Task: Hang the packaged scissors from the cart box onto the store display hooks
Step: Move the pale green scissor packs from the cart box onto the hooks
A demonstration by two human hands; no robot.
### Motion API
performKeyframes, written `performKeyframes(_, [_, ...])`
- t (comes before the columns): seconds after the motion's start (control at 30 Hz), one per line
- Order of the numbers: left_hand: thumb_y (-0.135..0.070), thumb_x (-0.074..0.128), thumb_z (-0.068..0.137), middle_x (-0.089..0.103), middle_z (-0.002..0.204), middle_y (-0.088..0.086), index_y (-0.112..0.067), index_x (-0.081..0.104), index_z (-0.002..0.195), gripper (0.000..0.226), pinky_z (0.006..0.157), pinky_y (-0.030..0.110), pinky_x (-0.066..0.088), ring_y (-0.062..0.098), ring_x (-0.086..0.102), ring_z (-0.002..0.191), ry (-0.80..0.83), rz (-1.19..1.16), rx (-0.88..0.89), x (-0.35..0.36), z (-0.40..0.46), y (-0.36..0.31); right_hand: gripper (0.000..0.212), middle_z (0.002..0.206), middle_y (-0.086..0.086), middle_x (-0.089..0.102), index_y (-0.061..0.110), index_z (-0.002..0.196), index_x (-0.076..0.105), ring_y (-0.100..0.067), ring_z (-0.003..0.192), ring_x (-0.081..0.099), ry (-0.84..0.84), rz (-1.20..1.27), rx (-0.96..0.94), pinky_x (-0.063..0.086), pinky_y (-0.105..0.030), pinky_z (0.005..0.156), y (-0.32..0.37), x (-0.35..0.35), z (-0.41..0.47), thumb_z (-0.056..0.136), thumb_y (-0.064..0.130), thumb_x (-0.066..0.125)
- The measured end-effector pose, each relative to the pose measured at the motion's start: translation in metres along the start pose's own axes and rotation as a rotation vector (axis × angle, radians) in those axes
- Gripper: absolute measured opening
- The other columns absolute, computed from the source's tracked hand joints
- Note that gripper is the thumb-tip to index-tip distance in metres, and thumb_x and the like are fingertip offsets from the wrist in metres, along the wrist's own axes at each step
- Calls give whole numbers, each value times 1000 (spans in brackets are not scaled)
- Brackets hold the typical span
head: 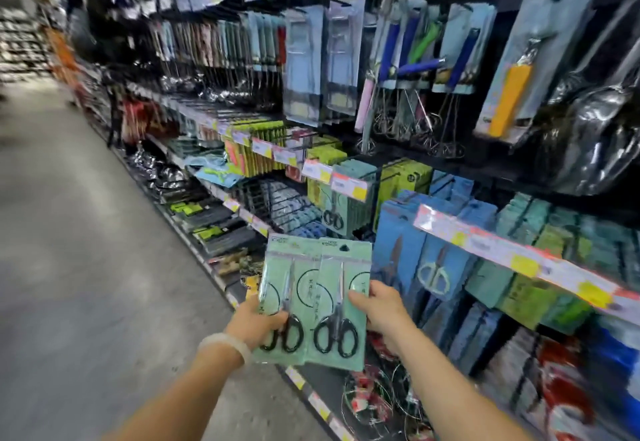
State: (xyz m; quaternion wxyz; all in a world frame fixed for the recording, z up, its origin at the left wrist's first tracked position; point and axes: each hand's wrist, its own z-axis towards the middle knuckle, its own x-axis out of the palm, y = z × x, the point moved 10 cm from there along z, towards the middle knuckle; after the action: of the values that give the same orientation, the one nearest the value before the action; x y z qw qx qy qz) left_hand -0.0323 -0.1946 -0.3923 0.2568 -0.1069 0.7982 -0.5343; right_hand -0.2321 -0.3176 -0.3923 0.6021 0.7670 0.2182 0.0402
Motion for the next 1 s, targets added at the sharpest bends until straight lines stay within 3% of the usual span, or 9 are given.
performKeyframes(0.17, [-10,69,84,67,93,7,-7,58,110,28,75,31,50,24,63,85,-8,13,-28,-10,69,-13,16,101,-15,69,3,96,62,-33,93,66,6,38,-9,53,-49,90,18,13,75,86,16,64])
performKeyframes(0.33, [-11,69,84,68,95,10,-4,56,108,27,69,32,54,24,64,80,-10,45,-38,-15,116,-13,45,118,-32,57,-10,113,51,-47,106,57,-46,-1,2,46,-61,91,23,27,132,85,21,64])
performKeyframes(0.4, [-8,69,84,68,87,7,-7,57,102,21,73,36,55,25,65,77,-6,29,-39,-19,134,-16,41,116,-32,58,-10,111,53,-41,92,63,-57,-3,4,54,-48,81,29,33,153,85,20,63])
performKeyframes(0.47, [-8,69,83,68,86,5,-9,57,101,21,74,36,56,24,65,79,5,23,-45,-23,155,-17,34,111,-31,61,-8,108,57,-24,78,56,-78,-8,23,44,-34,68,36,37,169,86,18,63])
performKeyframes(0.57, [-10,71,82,71,96,10,-10,59,108,28,84,44,55,29,67,90,40,26,-56,-27,190,-21,18,100,-20,66,0,97,62,-19,77,53,-106,-18,39,40,-28,65,45,45,197,86,14,62])
performKeyframes(0.67, [-11,72,81,71,98,8,-14,60,104,27,89,47,53,28,67,93,95,37,-64,-27,225,-27,11,97,-12,66,8,96,63,-19,82,55,-164,-32,-9,41,-29,71,63,45,223,86,14,62])
performKeyframes(0.77, [-24,78,74,71,103,8,-16,61,102,34,91,48,52,28,66,96,152,109,-26,-28,262,-32,40,126,-14,59,8,126,54,-25,106,58,-278,-20,-33,43,-30,85,73,40,244,89,22,61])
performKeyframes(0.87, [-30,76,75,64,121,7,-14,55,123,55,100,42,46,27,58,111,215,171,-6,-29,283,-47,57,145,-10,42,17,143,36,-31,127,46,-380,31,14,40,-30,95,70,36,253,91,29,57])
performKeyframes(1.0, [-16,70,85,59,125,9,-10,56,116,35,96,34,43,25,56,109,309,173,27,-26,307,-61,58,144,-15,43,15,142,38,-26,124,48,-462,7,53,35,-27,94,57,42,268,90,31,58])
